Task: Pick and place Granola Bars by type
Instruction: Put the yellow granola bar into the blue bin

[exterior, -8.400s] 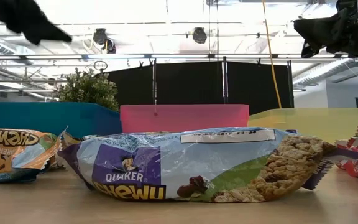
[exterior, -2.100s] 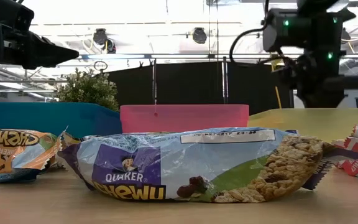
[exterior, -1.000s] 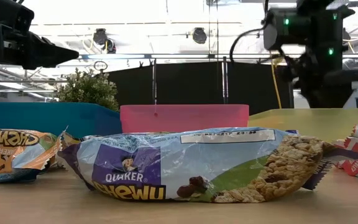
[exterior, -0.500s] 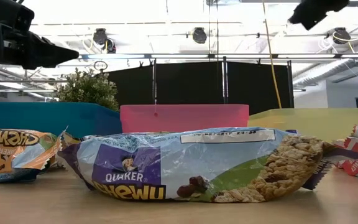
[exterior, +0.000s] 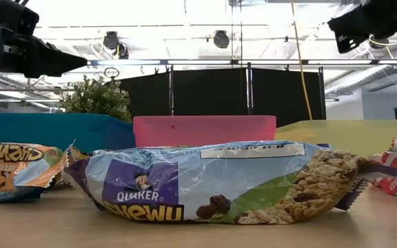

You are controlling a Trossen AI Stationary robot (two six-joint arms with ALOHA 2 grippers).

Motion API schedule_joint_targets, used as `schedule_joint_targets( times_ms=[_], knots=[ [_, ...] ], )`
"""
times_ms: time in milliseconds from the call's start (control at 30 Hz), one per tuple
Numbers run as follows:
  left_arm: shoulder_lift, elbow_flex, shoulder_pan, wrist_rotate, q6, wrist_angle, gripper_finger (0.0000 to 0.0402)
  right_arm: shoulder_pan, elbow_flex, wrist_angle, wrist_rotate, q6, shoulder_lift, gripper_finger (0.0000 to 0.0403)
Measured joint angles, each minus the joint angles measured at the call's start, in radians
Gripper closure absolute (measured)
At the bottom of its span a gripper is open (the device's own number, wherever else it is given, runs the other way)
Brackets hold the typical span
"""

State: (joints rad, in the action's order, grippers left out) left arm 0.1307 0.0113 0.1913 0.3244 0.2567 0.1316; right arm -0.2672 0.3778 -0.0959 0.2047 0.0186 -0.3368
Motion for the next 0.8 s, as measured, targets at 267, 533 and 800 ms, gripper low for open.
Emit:
schedule_joint_targets(
  times_ms=[267, 533, 800],
  knots=[
    [0.000, 0.000, 0.000, 0.057, 0.015, 0.000, 0.0360, 0.000, -0.157, 0.206, -0.022, 0.121, 0.023, 0.0403],
    [0.030, 0.035, 0.031, -0.075, -0.051, 0.066, 0.0360, 0.000, -0.199, 0.206, 0.126, 0.137, 0.023, 0.0403],
    [0.420, 0.262, 0.184, 0.154, -0.175, 0.020, 0.0359, 0.000, -0.279, 0.304, 0.135, 0.198, 0.022, 0.0403]
  ],
)
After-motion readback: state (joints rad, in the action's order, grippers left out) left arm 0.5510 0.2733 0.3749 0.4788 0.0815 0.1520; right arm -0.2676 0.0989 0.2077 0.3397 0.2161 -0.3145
